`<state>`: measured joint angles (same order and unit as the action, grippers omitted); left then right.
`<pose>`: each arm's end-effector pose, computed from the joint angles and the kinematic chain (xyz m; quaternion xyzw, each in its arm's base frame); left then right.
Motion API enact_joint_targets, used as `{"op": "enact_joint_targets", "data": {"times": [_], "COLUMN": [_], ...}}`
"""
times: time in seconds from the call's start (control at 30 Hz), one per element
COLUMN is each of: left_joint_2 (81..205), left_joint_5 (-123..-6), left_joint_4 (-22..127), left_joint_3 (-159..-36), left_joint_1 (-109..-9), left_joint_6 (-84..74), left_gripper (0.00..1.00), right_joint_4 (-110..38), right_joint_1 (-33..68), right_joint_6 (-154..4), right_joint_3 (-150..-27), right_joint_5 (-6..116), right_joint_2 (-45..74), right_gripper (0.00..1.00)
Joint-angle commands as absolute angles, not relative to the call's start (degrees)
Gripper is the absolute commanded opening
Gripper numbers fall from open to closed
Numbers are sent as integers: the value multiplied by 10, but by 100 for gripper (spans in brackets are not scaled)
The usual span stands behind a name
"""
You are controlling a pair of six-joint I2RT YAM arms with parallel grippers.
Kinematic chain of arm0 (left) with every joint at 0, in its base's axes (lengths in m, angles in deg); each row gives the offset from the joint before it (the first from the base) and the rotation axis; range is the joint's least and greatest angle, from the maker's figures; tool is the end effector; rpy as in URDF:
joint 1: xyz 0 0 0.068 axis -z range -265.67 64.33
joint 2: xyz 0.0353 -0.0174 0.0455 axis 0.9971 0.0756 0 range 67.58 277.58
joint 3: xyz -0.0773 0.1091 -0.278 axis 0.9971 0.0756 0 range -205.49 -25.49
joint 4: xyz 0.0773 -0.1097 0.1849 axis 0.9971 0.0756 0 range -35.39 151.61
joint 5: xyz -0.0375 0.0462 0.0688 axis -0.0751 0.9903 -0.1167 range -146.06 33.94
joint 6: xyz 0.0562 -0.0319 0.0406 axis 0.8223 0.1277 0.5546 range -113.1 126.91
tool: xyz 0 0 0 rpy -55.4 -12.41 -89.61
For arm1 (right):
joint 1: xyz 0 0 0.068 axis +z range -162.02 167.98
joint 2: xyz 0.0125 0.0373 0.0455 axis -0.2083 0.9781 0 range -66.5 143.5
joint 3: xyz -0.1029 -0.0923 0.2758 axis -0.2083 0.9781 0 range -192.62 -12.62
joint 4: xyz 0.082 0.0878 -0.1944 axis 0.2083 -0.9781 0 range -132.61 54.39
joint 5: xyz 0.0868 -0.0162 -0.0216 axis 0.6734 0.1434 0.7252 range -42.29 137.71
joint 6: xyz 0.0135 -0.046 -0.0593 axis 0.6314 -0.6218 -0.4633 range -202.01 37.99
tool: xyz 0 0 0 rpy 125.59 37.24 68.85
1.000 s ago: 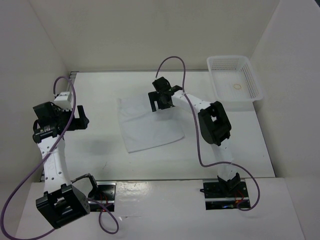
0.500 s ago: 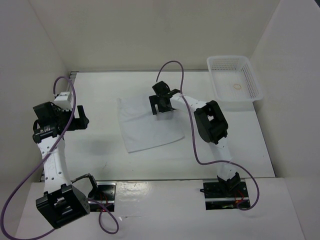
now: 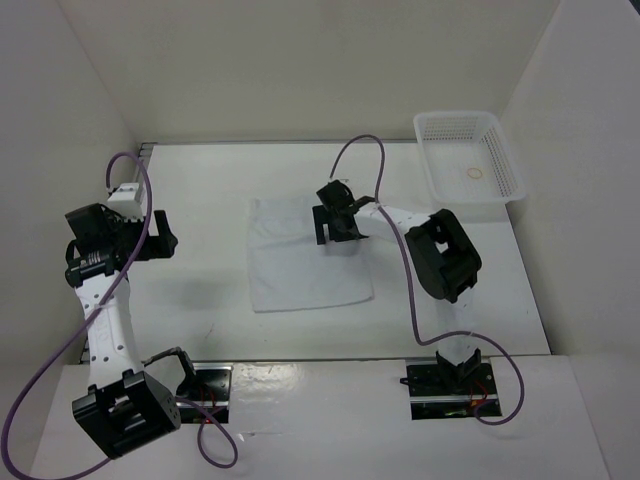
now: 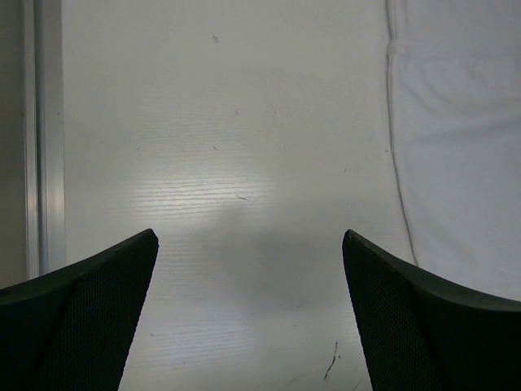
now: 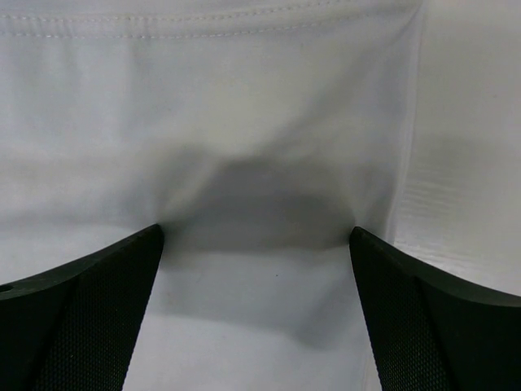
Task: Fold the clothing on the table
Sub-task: Flatten the skirt out
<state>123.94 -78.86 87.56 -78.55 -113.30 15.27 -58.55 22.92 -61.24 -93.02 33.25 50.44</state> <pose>0.1655 0.0583 0.3326 -0.0583 0.8770 -0.0308 0.4759 0.3615 0.2328 0.1874 -0.0852 0.9538 0.0147 0.2876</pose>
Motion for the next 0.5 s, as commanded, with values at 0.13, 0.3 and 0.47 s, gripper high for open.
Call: {"op": "enact_joint_targets", "data": {"times": [0.13,0.3,0.47], "left_joint_2": [1227,1227,1227], "left_joint_5": [-800,-800,-800], "left_joint_4": [862,862,862], "left_joint_3": [-783,-783,-783], "left_joint_1": [-1137,-1137,-1137], "left_joint_6": [145,145,145], "left_gripper": [100,100,100], "right_joint_4": [-634,-664,-694], "right_joint_1": [268,295,317], "right_joint_6": [-595,-602,-620], "right_joint_3": [-875,-880,-893], "right_joint_5": [311,343,350], "right_joint_2": [490,495,493], "right_gripper": [99,99,99]}}
